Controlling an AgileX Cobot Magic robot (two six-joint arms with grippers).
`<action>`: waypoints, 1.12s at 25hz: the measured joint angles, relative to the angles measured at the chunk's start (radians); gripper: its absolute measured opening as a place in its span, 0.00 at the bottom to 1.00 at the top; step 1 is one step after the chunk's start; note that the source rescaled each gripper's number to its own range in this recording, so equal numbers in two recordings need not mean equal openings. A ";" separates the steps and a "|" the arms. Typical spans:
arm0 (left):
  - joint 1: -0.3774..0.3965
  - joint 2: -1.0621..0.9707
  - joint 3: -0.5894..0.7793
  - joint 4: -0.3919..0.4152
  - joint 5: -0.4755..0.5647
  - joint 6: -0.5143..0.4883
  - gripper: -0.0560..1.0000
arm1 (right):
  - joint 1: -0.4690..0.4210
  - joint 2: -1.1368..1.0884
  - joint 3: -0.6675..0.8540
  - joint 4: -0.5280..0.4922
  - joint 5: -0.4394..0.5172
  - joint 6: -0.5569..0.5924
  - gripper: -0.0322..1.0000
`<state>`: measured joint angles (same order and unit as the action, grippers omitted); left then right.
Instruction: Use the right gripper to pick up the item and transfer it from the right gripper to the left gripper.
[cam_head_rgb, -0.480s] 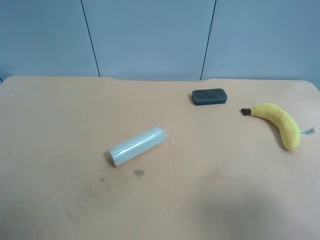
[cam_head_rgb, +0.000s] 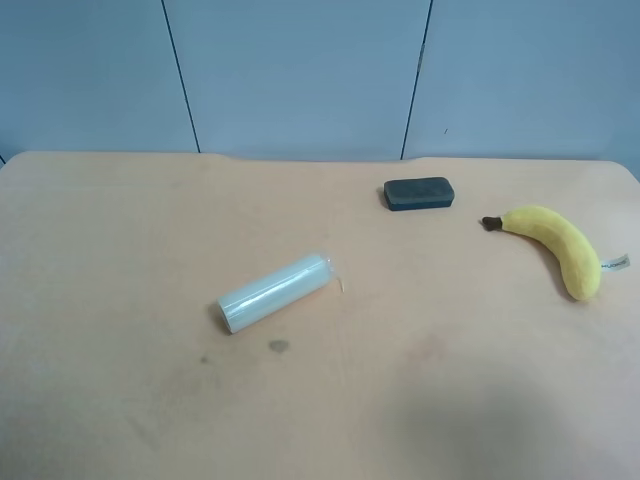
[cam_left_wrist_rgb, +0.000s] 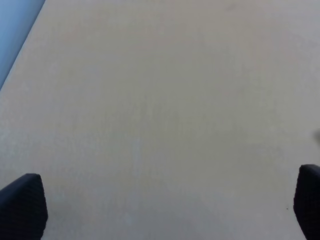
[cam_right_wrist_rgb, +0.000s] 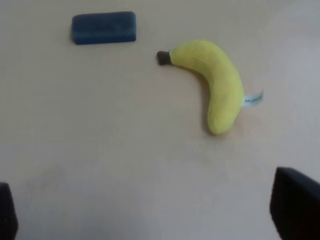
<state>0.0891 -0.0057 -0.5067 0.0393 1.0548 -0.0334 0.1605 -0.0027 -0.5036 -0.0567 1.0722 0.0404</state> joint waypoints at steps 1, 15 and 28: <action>0.000 0.000 0.000 0.000 0.000 0.000 1.00 | 0.000 0.000 0.000 0.000 0.000 0.000 1.00; 0.000 0.000 0.000 0.000 0.001 -0.001 1.00 | 0.000 0.000 0.000 0.000 0.000 0.000 1.00; 0.000 0.000 0.000 0.000 0.001 0.000 1.00 | 0.000 0.239 -0.097 -0.027 -0.021 0.074 1.00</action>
<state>0.0891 -0.0057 -0.5067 0.0393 1.0558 -0.0334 0.1605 0.2361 -0.6005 -0.0838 1.0515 0.1147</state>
